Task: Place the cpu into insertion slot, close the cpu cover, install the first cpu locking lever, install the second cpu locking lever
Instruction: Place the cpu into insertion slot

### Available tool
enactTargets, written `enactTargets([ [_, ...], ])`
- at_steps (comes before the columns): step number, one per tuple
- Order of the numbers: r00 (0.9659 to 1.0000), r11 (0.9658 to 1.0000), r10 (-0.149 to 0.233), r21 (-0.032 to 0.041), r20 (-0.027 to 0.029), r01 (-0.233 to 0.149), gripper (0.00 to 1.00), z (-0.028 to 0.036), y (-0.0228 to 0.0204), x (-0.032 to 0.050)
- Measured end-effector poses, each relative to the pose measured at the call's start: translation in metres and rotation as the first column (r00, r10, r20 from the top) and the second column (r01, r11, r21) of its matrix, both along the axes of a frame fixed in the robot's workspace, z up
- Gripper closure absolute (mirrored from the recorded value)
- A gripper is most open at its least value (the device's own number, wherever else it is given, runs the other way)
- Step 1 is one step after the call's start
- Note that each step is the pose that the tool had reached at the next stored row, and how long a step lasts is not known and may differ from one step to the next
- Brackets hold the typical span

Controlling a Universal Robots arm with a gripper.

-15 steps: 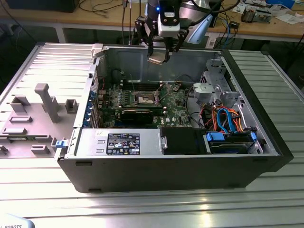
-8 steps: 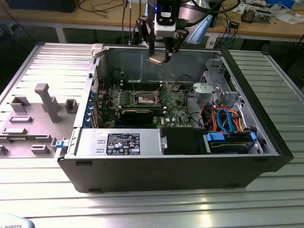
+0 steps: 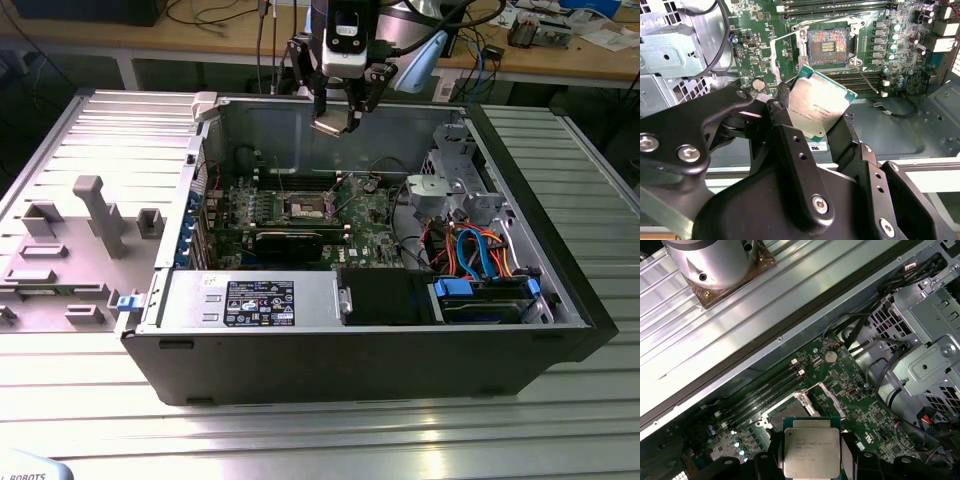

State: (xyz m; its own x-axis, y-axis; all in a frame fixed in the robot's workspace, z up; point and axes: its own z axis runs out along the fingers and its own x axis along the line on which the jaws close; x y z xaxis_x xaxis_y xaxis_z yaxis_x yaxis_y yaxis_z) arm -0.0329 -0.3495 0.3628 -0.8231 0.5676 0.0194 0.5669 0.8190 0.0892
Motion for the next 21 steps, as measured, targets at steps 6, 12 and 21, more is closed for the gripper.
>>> enactTargets([
  [6,0.9999,0.9999,-0.013,0.0000,0.0001,0.013,0.46,0.0000,0.0000,0.0000],
  [12,0.9963,0.9963,-0.086,0.0000,0.0000,0.086,0.46,-0.0003,0.0000,0.0000],
  [21,0.9962,0.9962,-0.088,0.0000,0.0000,0.088,0.46,-0.0003,0.0000,0.0000],
])
